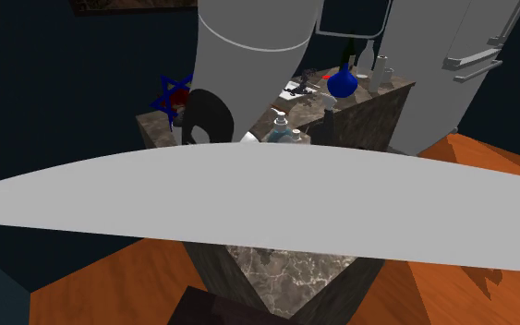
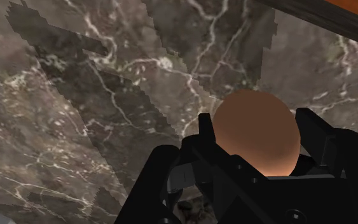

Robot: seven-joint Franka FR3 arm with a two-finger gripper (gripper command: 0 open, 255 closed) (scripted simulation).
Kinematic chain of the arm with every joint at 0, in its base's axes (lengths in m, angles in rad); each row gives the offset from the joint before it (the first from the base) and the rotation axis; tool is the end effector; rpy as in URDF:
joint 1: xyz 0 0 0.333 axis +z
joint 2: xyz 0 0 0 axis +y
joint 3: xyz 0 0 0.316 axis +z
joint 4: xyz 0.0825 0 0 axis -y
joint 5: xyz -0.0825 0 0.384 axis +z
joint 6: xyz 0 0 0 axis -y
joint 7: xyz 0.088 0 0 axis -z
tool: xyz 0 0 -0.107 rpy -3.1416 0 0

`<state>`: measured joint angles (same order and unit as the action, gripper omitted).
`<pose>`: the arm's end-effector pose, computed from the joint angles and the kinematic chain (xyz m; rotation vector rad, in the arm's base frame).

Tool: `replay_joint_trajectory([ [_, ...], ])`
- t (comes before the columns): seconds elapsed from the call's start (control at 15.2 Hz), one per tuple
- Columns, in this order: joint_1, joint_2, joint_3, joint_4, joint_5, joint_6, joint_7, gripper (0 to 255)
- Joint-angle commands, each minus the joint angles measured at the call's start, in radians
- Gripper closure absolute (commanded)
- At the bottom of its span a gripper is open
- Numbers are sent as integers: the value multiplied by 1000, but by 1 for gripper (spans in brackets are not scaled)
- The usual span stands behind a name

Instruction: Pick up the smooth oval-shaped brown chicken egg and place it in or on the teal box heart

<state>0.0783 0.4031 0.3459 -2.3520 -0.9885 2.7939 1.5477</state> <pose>0.4351 0.2488 0.1727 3.0571 -0.3594 0.3952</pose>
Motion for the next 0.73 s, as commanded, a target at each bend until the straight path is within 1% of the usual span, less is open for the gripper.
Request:
replay_joint_trajectory([
  [0.0,-14,-22,18,-10,31,-8,-27,255],
  [0.66,-102,-165,137,-58,254,-70,-214,255],
])
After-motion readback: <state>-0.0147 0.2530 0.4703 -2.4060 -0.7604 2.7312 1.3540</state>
